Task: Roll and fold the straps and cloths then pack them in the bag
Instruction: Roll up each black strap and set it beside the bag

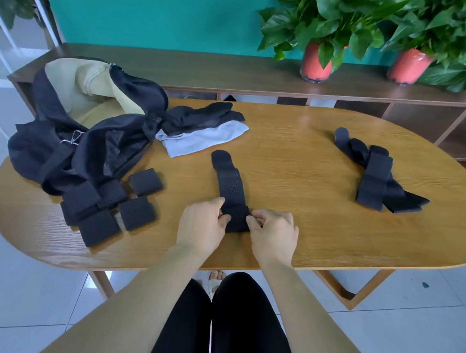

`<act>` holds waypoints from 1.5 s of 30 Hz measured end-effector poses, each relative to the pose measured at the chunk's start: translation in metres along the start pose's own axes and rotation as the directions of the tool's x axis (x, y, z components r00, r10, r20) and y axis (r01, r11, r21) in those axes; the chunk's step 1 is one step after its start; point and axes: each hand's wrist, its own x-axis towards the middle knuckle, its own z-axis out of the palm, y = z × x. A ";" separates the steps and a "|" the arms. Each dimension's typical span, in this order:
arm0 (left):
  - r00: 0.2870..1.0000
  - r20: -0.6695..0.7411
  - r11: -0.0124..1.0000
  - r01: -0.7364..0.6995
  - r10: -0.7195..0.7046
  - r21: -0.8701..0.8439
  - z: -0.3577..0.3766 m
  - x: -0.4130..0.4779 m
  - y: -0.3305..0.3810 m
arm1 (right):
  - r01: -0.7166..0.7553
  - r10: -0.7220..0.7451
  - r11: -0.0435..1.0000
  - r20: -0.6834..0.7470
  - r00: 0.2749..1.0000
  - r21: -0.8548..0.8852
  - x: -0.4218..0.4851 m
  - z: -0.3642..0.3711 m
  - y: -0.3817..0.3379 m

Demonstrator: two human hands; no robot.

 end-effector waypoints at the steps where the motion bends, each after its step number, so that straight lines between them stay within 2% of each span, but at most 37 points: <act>1: 1.000 0.005 1.000 0.008 -0.008 -0.006 0.000 0.001 0.000 | -0.002 0.002 1.000 0.000 1.000 -0.009 0.001 0.000 0.000; 6: 1.000 0.009 0.999 0.006 -0.006 0.045 0.003 0.001 -0.002 | -0.002 0.003 0.998 0.001 1.000 -0.059 0.003 0.001 -0.003; 10: 0.988 -0.049 0.975 -0.136 0.147 0.173 0.003 0.000 -0.004 | -0.010 0.012 0.995 0.016 1.000 -0.098 0.004 0.001 -0.005; 12: 0.971 0.025 0.939 -0.238 0.239 0.247 0.001 0.000 -0.004 | -0.007 0.010 0.992 0.025 1.000 -0.123 0.004 0.001 -0.006; 15: 0.962 0.136 0.933 -0.266 0.238 0.243 -0.004 -0.004 -0.005 | 0.009 -0.004 0.996 0.054 0.999 -0.092 0.004 0.001 -0.005; 17: 0.947 0.209 0.928 -0.290 0.244 0.234 -0.009 -0.007 -0.009 | 0.056 -0.057 0.998 0.070 0.996 0.014 0.003 -0.001 -0.002; 20: 0.926 0.253 0.918 -0.336 0.281 0.211 -0.017 -0.010 -0.017 | 0.208 -0.227 0.964 0.099 0.969 0.167 -0.006 -0.012 0.007; 23: 0.934 0.217 0.940 -0.315 0.284 0.128 -0.019 -0.019 -0.022 | 0.375 -0.396 0.916 0.187 0.899 0.139 -0.017 -0.019 0.017; 25: 0.951 0.186 0.965 -0.258 0.246 0.044 -0.022 -0.027 -0.021 | 0.409 -0.426 0.904 0.198 0.883 0.121 -0.021 -0.019 0.021; 29: 0.975 0.195 0.987 -0.085 0.111 -0.134 -0.026 -0.028 -0.018 | 0.325 -0.351 0.930 0.155 0.923 0.173 -0.019 -0.016 0.017; 33: 0.994 0.106 0.961 0.025 0.005 -0.274 -0.016 -0.018 -0.023 | 0.150 -0.185 0.968 0.170 0.968 0.201 -0.010 -0.011 0.002; 35: 0.997 0.064 0.960 0.053 -0.036 -0.276 -0.011 -0.014 -0.022 | 0.082 -0.115 0.981 0.185 0.976 0.176 -0.006 -0.009 -0.004; 39: 0.997 -0.010 0.975 0.077 -0.081 -0.208 -0.006 -0.011 -0.013 | 0.035 -0.054 0.993 0.165 0.985 0.116 -0.003 -0.007 -0.014; 45: 0.997 0.005 0.992 0.083 -0.083 -0.096 -0.004 -0.005 -0.011 | 0.009 -0.013 0.999 0.117 0.993 0.036 -0.003 -0.002 -0.019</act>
